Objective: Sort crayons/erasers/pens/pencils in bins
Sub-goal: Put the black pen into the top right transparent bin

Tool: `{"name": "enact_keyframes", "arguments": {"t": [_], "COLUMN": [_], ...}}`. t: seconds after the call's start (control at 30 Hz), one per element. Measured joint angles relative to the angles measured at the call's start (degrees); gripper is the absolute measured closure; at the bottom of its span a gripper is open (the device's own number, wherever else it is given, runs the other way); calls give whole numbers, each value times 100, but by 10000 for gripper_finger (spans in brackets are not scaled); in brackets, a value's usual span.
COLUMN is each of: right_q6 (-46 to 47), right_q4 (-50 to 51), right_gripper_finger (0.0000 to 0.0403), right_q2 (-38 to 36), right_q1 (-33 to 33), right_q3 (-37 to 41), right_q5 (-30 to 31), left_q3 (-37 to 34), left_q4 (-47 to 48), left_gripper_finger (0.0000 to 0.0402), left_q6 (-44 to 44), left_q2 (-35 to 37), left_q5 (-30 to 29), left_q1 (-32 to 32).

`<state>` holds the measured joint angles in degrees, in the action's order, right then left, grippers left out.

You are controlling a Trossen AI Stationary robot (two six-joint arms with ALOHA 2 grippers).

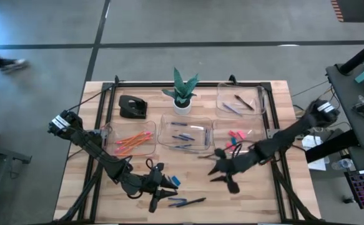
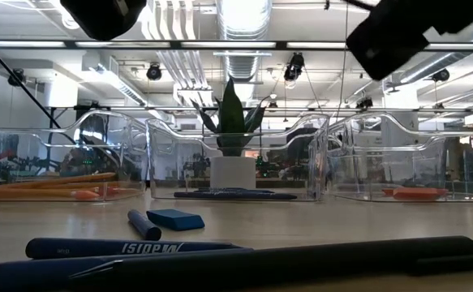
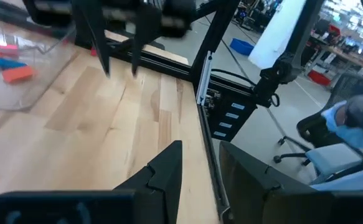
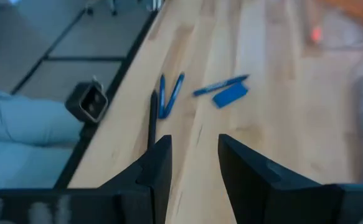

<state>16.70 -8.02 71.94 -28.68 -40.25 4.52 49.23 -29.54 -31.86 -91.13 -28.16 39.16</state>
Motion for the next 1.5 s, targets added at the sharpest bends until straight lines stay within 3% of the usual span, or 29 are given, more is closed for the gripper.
{"name": "enact_keyframes", "arguments": {"t": [0.33, 0.73, 1.17, 1.33, 1.5], "right_q6": [-92, -336, -279, 28, 187], "right_q4": [-132, 73, 450, 883, 1104], "right_gripper_finger": [282, 282, 282, 287, 319], "right_q2": [2016, 3577, 4302, 4302, 4302], "right_q1": [-287, -615, -635, -670, -687], "right_q3": [-1031, -2451, -2997, -3021, -3014], "right_q5": [-19, -51, 66, 661, 884], "left_q3": [-2, -2, -4, -4, -4], "left_q4": [2, 4, 5, 4, 7], "left_gripper_finger": [310, 310, 310, 310, 310], "left_q6": [-98, -292, -389, -385, -382], "left_q2": [0, 0, 0, 0, 0], "left_q5": [-2, -38, -87, -87, -87], "left_q1": [113, 234, 236, 236, 236]}}
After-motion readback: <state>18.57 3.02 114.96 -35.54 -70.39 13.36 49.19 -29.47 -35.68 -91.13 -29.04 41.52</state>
